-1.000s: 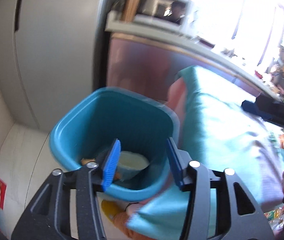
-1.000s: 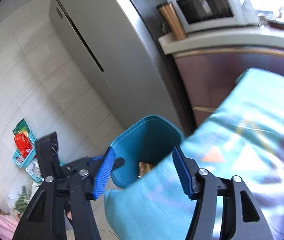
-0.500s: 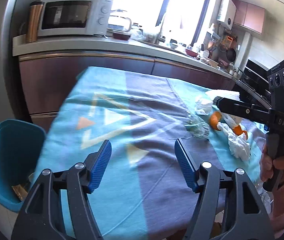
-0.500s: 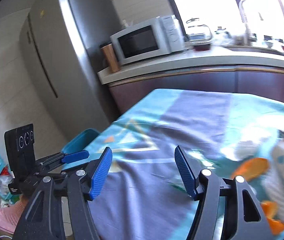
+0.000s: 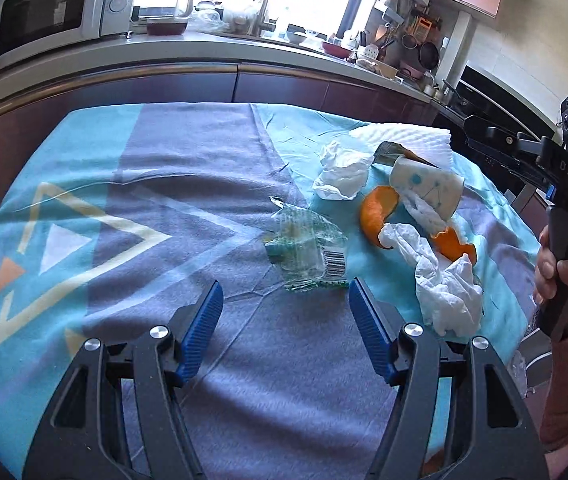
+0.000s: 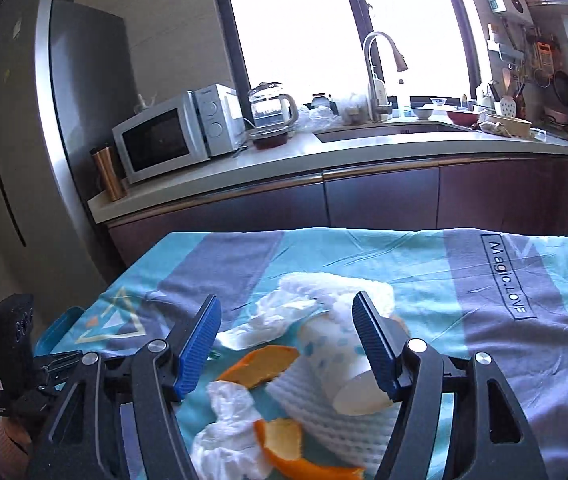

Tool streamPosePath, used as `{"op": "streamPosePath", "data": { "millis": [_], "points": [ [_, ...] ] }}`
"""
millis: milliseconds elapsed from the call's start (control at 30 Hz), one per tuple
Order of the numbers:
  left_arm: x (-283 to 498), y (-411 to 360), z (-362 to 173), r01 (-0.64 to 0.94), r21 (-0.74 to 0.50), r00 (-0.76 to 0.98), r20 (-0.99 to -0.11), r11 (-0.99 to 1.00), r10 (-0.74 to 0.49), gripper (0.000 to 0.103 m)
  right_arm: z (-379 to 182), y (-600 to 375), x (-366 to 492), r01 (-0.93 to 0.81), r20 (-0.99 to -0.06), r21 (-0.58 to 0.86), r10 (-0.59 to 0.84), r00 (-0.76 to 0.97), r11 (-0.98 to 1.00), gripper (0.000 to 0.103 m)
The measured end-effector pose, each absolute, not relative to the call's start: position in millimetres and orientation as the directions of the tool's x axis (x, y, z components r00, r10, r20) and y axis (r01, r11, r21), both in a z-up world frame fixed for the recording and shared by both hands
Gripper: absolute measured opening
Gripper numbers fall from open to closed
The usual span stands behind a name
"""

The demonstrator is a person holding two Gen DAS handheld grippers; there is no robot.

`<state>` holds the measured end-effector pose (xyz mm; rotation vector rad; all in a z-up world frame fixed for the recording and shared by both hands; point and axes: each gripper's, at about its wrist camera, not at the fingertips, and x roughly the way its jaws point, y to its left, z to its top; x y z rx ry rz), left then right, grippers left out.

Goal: Collect trash
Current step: 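Move both open tools back over the table, then grasp the clear plastic wrapper with the left tool while the right tool grasps the white foam net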

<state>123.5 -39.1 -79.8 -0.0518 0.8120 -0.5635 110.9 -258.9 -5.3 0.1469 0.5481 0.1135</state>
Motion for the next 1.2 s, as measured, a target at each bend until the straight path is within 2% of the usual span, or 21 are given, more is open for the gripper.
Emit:
{"op": "streamPosePath", "data": {
  "millis": [233,333,400,433,467,567,733,800,1067,1200],
  "points": [
    [143.8,-50.3,-85.4,0.429,-0.291,0.504,-0.708,0.855,-0.494,0.065,-21.1,-268.1,141.0,-0.052,-0.567,0.101,0.100,0.817,0.994,0.066],
    [147.5,-53.0,-84.6,0.425,-0.286,0.500,-0.717,0.859,-0.486,0.062,-26.5,-266.4,149.4,-0.057,-0.582,0.084,0.095,0.807,0.995,0.066],
    [150.5,-54.1,-85.3,0.422,-0.295,0.490,-0.722,0.857,-0.489,0.059,-27.6,-266.4,151.4,-0.059,-0.585,0.081,0.096,0.806,0.995,0.061],
    [152.0,-54.5,-85.5,0.421,-0.302,0.485,-0.722,0.856,-0.493,0.057,-27.3,-266.8,152.1,-0.061,-0.586,0.084,0.098,0.805,0.995,0.055],
    [152.5,-54.5,-85.6,0.421,-0.308,0.482,-0.721,0.853,-0.498,0.054,-27.6,-267.1,152.6,-0.064,-0.588,0.088,0.104,0.802,0.994,0.048],
    [154.3,-54.8,-86.2,0.421,-0.318,0.474,-0.722,0.849,-0.505,0.043,-27.7,-268.2,152.0,-0.066,-0.589,0.098,0.112,0.800,0.993,0.036],
    [154.0,-54.8,-87.1,0.420,-0.331,0.469,-0.718,0.845,-0.515,0.029,-23.4,-272.4,146.7,-0.069,-0.577,0.122,0.127,0.807,0.990,0.021],
    [152.5,-54.3,-86.3,0.428,-0.335,0.470,-0.711,0.840,-0.523,0.021,-19.2,-273.7,143.4,-0.066,-0.565,0.130,0.129,0.815,0.989,0.020],
    [141.7,-49.8,-81.2,0.446,-0.337,0.488,-0.685,0.829,-0.541,0.018,-1.7,-269.1,127.5,-0.092,-0.514,0.167,0.166,0.841,0.982,0.016],
    [135.3,-43.1,-76.4,0.450,-0.346,0.496,-0.670,0.823,-0.552,0.011,8.0,-262.4,117.7,-0.123,-0.483,0.191,0.202,0.852,0.974,0.016]
  ]
}}
